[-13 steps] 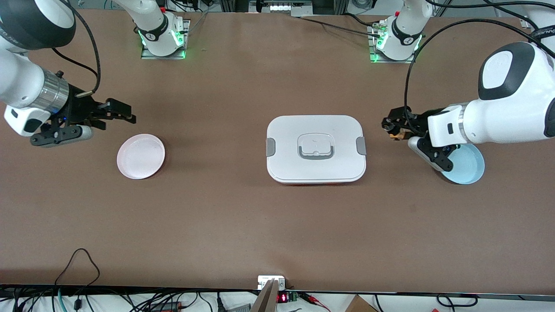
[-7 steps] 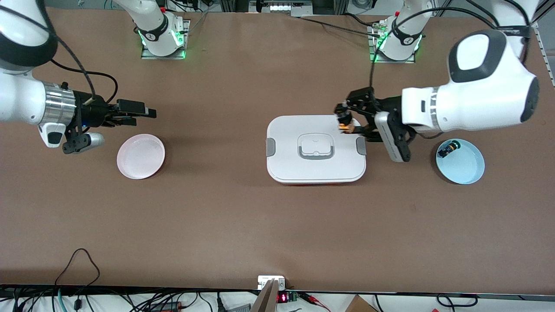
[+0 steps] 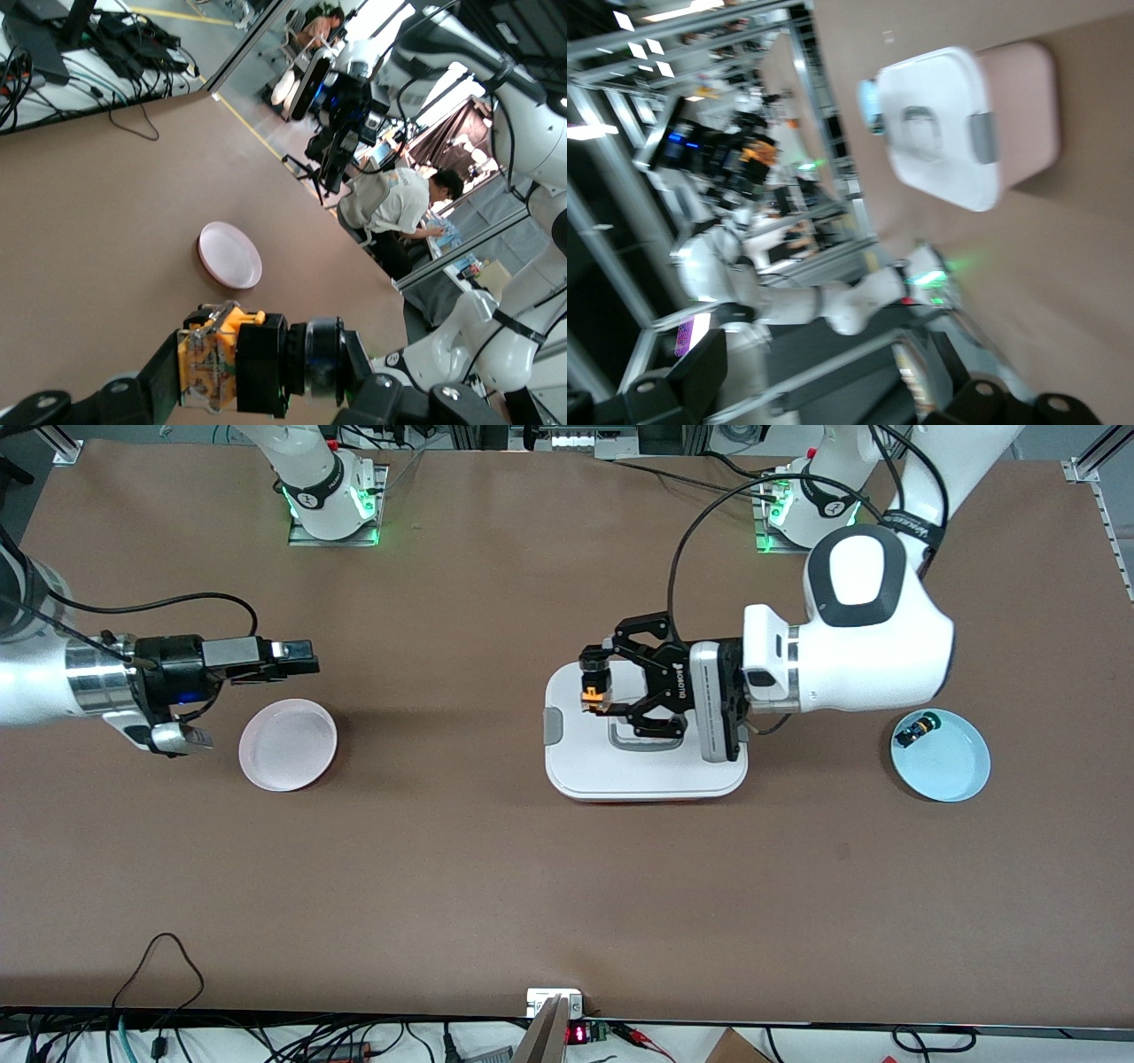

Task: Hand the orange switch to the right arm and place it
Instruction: 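Lift the orange switch with the left gripper toward the right gripper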

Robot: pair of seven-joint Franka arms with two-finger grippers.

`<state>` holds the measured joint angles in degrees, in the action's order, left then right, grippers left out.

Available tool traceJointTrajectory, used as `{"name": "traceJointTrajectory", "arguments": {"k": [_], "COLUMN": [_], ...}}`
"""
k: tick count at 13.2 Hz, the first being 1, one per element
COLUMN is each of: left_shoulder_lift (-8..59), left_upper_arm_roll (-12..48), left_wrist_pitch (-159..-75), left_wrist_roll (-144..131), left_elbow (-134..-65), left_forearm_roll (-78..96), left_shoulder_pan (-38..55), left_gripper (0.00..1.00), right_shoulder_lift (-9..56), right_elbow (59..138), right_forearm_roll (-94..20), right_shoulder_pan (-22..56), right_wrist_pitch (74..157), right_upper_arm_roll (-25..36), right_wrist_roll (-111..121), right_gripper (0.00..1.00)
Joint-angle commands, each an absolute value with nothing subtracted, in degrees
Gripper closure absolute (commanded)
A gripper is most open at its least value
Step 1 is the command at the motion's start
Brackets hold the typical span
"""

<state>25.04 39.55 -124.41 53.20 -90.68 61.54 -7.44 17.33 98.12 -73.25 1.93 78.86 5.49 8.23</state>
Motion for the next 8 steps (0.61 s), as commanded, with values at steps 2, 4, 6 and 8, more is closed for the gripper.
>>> {"name": "traceJointTrajectory", "arguments": {"k": [2, 4, 6, 8], "left_shoulder_lift": [24.08, 23.99, 23.99, 24.08], "left_upper_arm_roll": [39.9, 39.9, 39.9, 39.9], "left_wrist_pitch": [-126.65, -127.18, -127.27, -127.88], "left_wrist_roll": [55.99, 56.07, 56.07, 56.77], "left_elbow": [-92.63, -92.81, -92.81, -92.72], "left_forearm_roll": [65.91, 66.01, 66.09, 66.79], "left_shoulder_pan": [-6.07, -5.89, -5.71, -5.19], "left_gripper": [0.91, 0.91, 0.91, 0.97], "right_shoulder_lift": [15.91, 15.73, 15.38, 15.38], "right_elbow": [102.92, 103.36, 105.72, 107.83], "right_forearm_roll": [-79.54, -81.29, -85.58, -88.32], "right_shoulder_pan": [3.16, 4.12, 5.53, 6.76], "right_wrist_pitch": [79.89, 81.12, 81.3, 82.26], "right_upper_arm_roll": [5.27, 5.27, 5.27, 5.19], "right_wrist_roll": [1.0, -3.58, -7.11, -7.47], "right_gripper": [0.0, 0.0, 0.0, 0.0]}}
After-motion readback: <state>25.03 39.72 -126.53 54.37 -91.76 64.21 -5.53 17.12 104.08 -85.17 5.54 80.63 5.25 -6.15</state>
